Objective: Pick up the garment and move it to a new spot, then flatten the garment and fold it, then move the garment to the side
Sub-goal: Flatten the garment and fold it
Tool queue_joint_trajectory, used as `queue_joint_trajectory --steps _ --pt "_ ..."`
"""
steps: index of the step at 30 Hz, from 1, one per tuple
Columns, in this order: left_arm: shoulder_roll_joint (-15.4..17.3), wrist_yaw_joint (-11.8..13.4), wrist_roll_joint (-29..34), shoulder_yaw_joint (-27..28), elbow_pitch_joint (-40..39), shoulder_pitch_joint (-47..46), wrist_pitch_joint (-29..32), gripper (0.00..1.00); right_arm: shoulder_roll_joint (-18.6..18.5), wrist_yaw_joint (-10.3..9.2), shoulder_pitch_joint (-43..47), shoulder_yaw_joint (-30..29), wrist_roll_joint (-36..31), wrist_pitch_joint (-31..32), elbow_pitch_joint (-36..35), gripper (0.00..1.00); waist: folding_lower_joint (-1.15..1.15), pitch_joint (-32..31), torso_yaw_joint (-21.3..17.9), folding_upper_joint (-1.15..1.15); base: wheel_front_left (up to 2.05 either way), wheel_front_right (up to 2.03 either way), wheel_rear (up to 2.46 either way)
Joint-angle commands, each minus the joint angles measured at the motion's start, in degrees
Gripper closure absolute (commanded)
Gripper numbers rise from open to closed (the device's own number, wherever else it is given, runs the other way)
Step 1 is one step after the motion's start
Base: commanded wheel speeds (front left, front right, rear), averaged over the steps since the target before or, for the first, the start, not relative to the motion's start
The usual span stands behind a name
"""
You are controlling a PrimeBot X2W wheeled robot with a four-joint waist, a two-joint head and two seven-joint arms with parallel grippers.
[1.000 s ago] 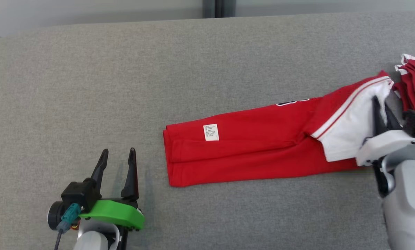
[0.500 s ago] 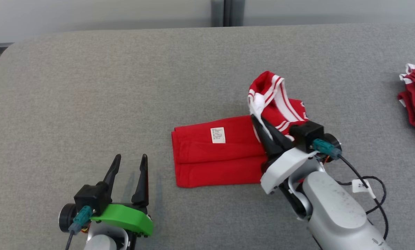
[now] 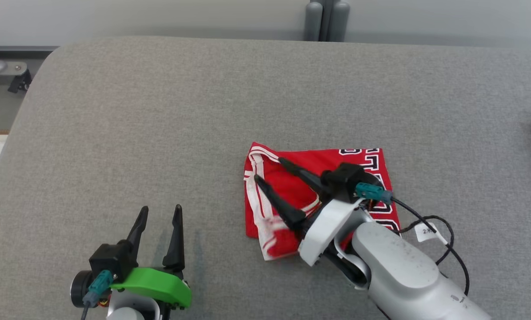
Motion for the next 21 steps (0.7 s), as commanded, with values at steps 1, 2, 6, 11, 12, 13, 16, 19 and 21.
queue_joint_trajectory --steps 1,2,6,11,12,13,16,19,21 --pt "0.15 0.2 -0.08 0.46 -0.25 0.59 0.01 0.0 -0.53 -0.12 -0.24 -1.77 -1.41 -0.41 1.15 0.0 0.0 -0.3 -1.07 0.0 0.0 0.0 0.0" --pt "0.15 0.28 0.17 0.79 -0.39 0.7 0.01 0.0 -0.5 -0.11 -0.22 -3.83 -2.69 -0.5 1.74 0.0 0.0 -0.45 -1.69 0.0 0.0 0.0 0.0" --pt "0.17 0.37 1.05 1.96 -0.73 0.6 0.01 0.0 -0.4 -0.11 2.61 -14.72 -9.33 -0.51 0.64 0.0 0.0 -0.92 -4.06 0.0 0.0 0.0 0.0" --pt "0.17 0.34 2.1 3.35 -1.05 0.25 0.01 0.0 -0.34 -0.11 7.74 -26.48 -17.34 -0.54 -2.14 0.0 0.0 -1.42 -6.95 0.0 0.0 0.0 0.0" --pt "0.17 0.32 2.34 3.72 -1.06 0.29 0.01 0.0 -0.35 -0.11 9.15 -28.59 -18.57 -0.53 -2.71 0.0 0.0 -1.56 -7.57 0.0 0.0 0.0 0.0" --pt "0.18 0.31 2.54 4.03 -1.06 0.36 0.01 0.0 -0.35 -0.11 10.28 -29.95 -19.21 -0.54 -3.09 0.0 0.0 -1.66 -8.01 0.0 0.0 0.0 0.0" --pt "0.17 0.22 3.62 4.73 -1.21 1.23 0.01 0.0 -0.37 -0.11 13.74 -33.99 -21.11 -0.54 -4.28 0.0 0.0 -2.14 -9.52 0.0 0.0 0.0 0.0" --pt "0.18 0.12 4.44 5.1 -1.06 2.0 0.01 0.0 -0.36 -0.11 16.76 -36.25 -21.48 -0.55 -4.94 0.0 0.0 -2.69 -10.7 0.0 0.0 0.0 0.0" --pt "0.18 0.06 4.76 5.2 -1.04 2.55 0.01 0.0 -0.35 -0.11 18.96 -37.41 -21.61 -0.55 -5.21 0.0 0.0 -3.22 -11.35 0.0 0.0 0.0 0.0"
